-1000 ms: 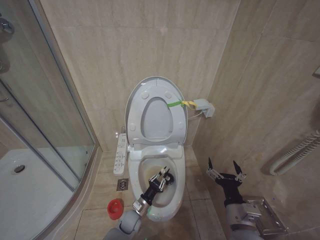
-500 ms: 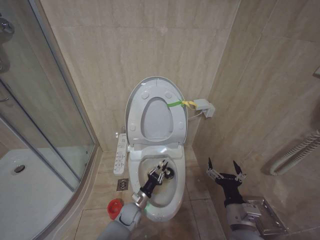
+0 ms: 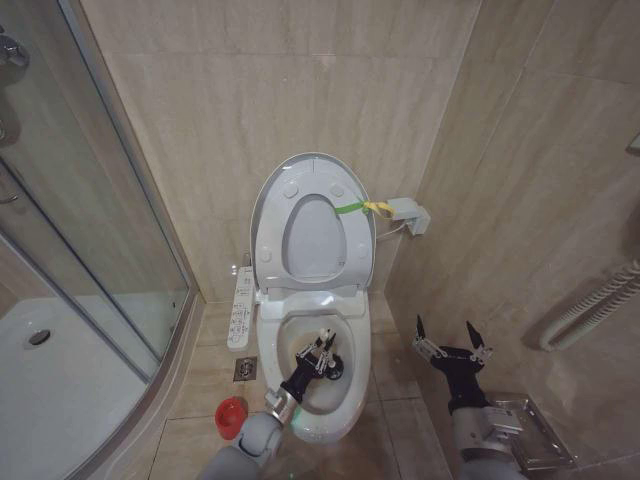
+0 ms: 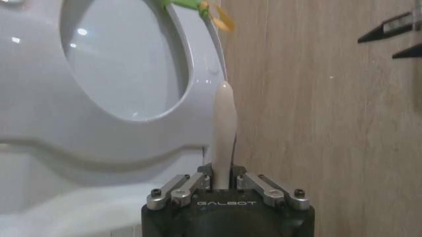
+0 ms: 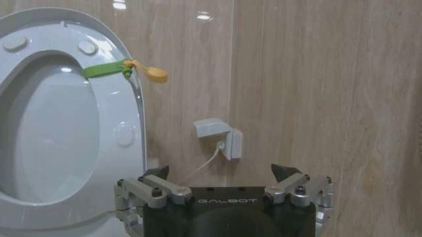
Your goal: Open the toilet lid, clean the toilet bowl with a toilet brush, close the toilet lid, and flush.
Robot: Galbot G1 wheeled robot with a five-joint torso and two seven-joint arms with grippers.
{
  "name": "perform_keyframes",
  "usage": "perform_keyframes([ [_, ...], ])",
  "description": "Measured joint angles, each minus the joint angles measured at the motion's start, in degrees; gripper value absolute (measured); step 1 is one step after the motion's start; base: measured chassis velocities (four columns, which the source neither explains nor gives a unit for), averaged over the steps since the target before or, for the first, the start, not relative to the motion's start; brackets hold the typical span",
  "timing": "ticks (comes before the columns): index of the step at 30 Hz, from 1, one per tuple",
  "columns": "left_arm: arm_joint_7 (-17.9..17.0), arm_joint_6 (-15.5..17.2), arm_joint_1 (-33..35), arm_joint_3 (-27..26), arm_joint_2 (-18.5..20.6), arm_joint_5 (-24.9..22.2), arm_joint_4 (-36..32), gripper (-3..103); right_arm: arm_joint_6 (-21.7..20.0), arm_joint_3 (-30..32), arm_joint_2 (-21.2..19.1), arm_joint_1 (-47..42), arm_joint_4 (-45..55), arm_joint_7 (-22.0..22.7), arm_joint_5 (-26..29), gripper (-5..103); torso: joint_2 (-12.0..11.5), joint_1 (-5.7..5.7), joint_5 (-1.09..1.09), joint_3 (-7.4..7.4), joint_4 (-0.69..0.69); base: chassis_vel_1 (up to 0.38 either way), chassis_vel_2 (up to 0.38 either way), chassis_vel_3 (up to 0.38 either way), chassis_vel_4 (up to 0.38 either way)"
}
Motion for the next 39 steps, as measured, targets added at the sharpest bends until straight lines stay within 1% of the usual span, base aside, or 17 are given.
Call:
perform_keyframes([
  [4,-0.6,0.2,-0.7,0.6,0.1,-0.7,-4.0,17,0.0,0.0,0.0,0.0,0.0,0.0,0.0,100,0.0,0.0,0.0,0.0,-0.01,0.0,0.0,0.0,0.0],
  [7,-1.0,0.2,-0.7,1.2,-0.3,-1.0,-4.9,17,0.0,0.0,0.0,0.0,0.0,0.0,0.0,100,0.0,0.0,0.0,0.0,-0.01,0.0,0.0,0.0,0.0],
  [12,-0.7,-0.1,-0.5,1.9,-1.0,-1.3,-1.7,17,0.0,0.0,0.0,0.0,0.0,0.0,0.0,100,0.0,0.0,0.0,0.0,0.0,0.0,0.0,0.0,0.0],
  [16,0.1,-0.2,-1.0,1.5,-0.2,-1.8,2.2,17,0.0,0.0,0.0,0.0,0.0,0.0,0.0,100,0.0,0.0,0.0,0.0,0.0,0.0,0.0,0.0,0.0],
  [19,0.1,-0.2,-1.7,0.8,0.1,-1.8,3.2,17,0.0,0.0,0.0,0.0,0.0,0.0,0.0,100,0.0,0.0,0.0,0.0,0.0,0.0,0.0,0.0,0.0],
  [23,-0.2,-0.2,-2.6,0.2,0.5,-1.8,2.5,17,0.0,0.0,0.0,0.0,0.0,0.0,0.0,100,0.0,0.01,0.0,0.0,0.0,0.0,0.0,0.0,0.0],
  [24,-0.4,-0.2,-2.8,0.2,0.5,-1.9,1.5,17,0.0,0.0,0.0,0.0,0.0,0.0,0.0,100,0.0,0.01,0.0,0.0,0.0,0.0,0.0,0.0,0.0],
  [26,-0.8,-0.2,-3.0,0.5,0.1,-1.9,-0.6,17,0.0,0.0,0.0,0.0,0.0,0.0,0.0,100,0.0,0.01,0.0,0.0,-0.01,0.0,0.0,0.0,0.0],
  [29,-0.9,-0.3,-3.0,1.2,-0.8,-1.9,-1.1,17,0.0,0.0,0.0,0.0,0.0,0.0,0.0,100,0.0,0.01,0.0,0.0,-0.01,0.0,0.0,0.0,0.0],
  [32,-0.9,-0.3,-2.9,1.9,-2.1,-1.9,0.7,17,0.0,0.0,0.0,0.0,0.0,0.0,0.0,100,0.0,0.01,0.0,0.0,-0.01,0.0,0.0,0.0,0.0],
  [35,-0.5,-0.3,-2.7,2.2,-2.5,-2.3,2.3,17,0.0,0.0,0.0,0.0,0.0,0.0,0.0,100,0.0,0.01,0.0,0.0,0.0,0.0,0.0,0.0,0.0],
  [39,0.4,-0.2,-2.9,1.5,-1.9,-2.8,4.0,17,0.0,0.0,0.0,0.0,0.0,0.0,0.0,100,0.0,0.01,-0.01,0.0,-0.01,0.0,0.0,0.0,0.0],
])
